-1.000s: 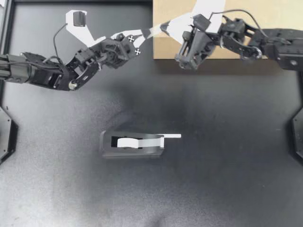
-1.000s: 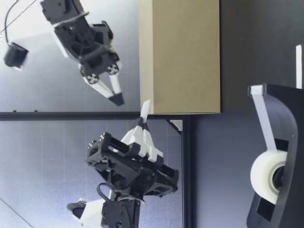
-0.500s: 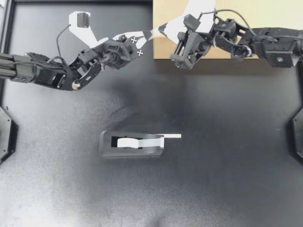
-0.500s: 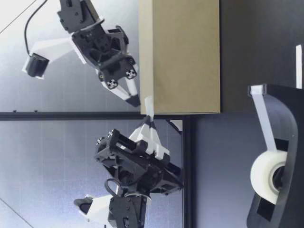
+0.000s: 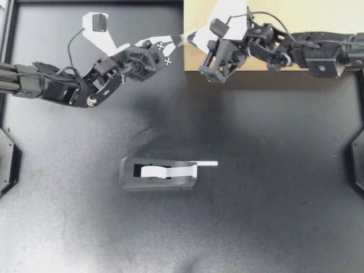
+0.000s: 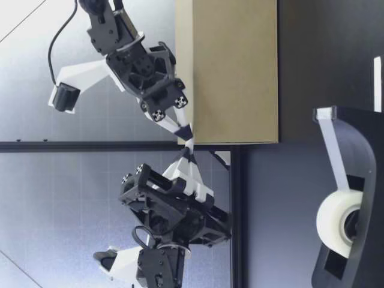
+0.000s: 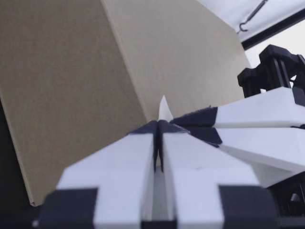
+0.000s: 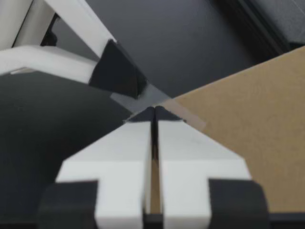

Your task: Cut a small piece of tape from the tape dispenser then place it on the cardboard box's edge.

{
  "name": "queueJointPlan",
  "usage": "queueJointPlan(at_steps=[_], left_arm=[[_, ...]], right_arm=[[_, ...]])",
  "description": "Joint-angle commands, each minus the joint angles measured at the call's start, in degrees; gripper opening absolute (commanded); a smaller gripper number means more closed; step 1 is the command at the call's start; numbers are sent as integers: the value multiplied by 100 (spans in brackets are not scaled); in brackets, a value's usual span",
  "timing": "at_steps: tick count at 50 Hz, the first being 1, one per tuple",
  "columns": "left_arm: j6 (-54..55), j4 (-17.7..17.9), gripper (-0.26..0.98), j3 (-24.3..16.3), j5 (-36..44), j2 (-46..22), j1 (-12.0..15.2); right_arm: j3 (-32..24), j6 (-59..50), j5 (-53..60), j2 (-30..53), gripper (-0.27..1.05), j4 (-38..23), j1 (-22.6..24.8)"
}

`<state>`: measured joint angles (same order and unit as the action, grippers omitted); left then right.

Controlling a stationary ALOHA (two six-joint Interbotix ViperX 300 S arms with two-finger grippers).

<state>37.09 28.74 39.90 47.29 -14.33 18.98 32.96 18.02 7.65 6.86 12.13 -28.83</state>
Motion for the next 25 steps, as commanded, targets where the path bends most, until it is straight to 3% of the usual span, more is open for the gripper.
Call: queueJointPlan(at_steps=[1,25], left_arm=[[-9,-9,-10,-70,26,79,26],[-26,18,-10,-70,-79,44,26]], right_arm=[[-185,9,-18,-18,-8,-9,-105],[-404,9,-114,176,-8,-35,-176]])
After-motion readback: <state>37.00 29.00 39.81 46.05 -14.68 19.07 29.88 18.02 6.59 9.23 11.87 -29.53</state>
